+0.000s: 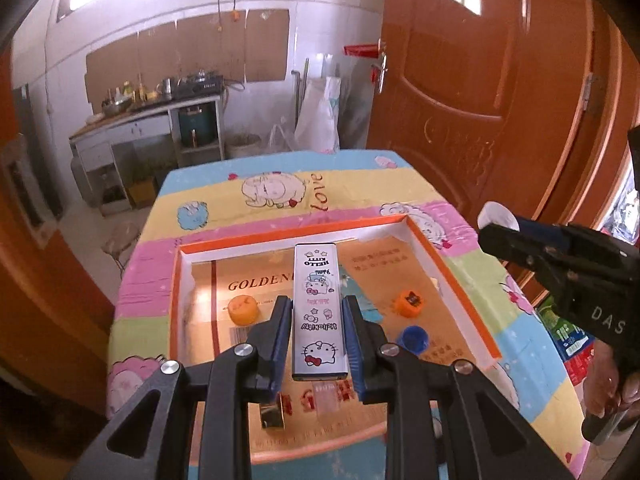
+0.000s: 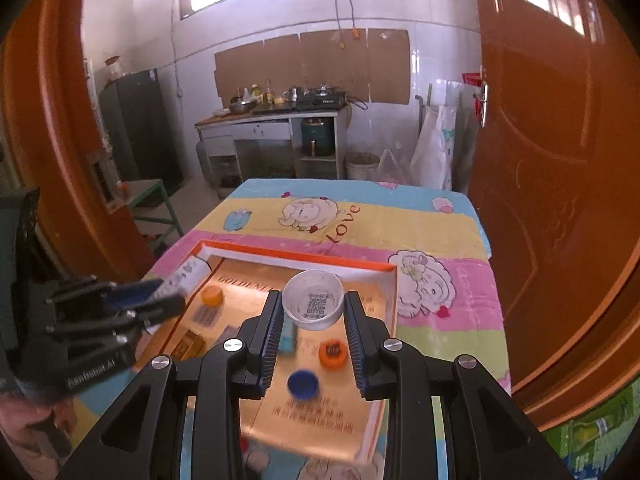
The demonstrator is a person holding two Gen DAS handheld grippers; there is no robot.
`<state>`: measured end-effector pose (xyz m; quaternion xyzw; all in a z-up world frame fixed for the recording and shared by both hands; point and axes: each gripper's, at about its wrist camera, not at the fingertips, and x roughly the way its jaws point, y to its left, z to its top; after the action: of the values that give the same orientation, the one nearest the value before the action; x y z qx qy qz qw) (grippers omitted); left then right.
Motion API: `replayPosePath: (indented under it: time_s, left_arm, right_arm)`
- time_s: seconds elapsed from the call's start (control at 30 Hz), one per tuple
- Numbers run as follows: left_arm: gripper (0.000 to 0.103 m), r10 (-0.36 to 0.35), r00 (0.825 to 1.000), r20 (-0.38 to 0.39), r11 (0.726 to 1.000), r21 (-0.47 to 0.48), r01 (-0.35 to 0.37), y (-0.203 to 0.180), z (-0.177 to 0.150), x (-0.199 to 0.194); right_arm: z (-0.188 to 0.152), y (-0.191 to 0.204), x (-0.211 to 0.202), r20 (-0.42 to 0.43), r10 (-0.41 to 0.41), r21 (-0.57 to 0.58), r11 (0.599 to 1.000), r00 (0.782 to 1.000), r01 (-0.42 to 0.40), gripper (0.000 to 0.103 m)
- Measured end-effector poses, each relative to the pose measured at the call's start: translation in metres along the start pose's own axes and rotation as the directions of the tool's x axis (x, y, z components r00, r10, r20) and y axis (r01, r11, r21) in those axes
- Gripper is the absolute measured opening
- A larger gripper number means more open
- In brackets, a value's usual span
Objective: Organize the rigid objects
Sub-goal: 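Carry the Hello Kitty box with the left tool while the right tool carries the white cup to the tray, then lower and release the Hello Kitty box with the left tool while the right tool releases the white cup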
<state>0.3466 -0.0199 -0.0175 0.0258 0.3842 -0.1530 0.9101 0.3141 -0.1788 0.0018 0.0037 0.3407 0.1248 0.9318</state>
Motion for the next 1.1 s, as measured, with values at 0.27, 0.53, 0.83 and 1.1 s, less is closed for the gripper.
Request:
replayPosePath:
  time_s: [0.27,0.53,0.83,1.1]
  left_arm:
    - [0.026,0.021,0.998,-0.053,1.0,-0.022,-0.023,0.012,0.012,0.051]
    - [0.026,0.009,0.996,-0.093,0.998,-0.054,-0.015,0.023,0.016,0.084]
    - [0.026,0.008,0.99,-0.143,0.998,-0.054,-0.015,0.024,0.011,0.108]
    - [0.026,0.013,0.987,-0.162,0.996,-0.079,-0.026,0.028,0.011,0.114]
  right_arm:
    - [0.016,-0.011,0.067,-0.068,0.012,0.033,0.999,0.998,-0.009,0.031]
    - [0.015,-0.017,0.128,-0.169,-0.012,0.056,0.998,0.985,0.022,0.031]
    - [0.001,-0.029,0.158,-0.247,-0.028,0.081,0.995,0.969,0.049,0.031]
    - [-0.003,-0.028,0.166,-0.264,-0.031,0.083,0.995,0.964,0.055,0.031]
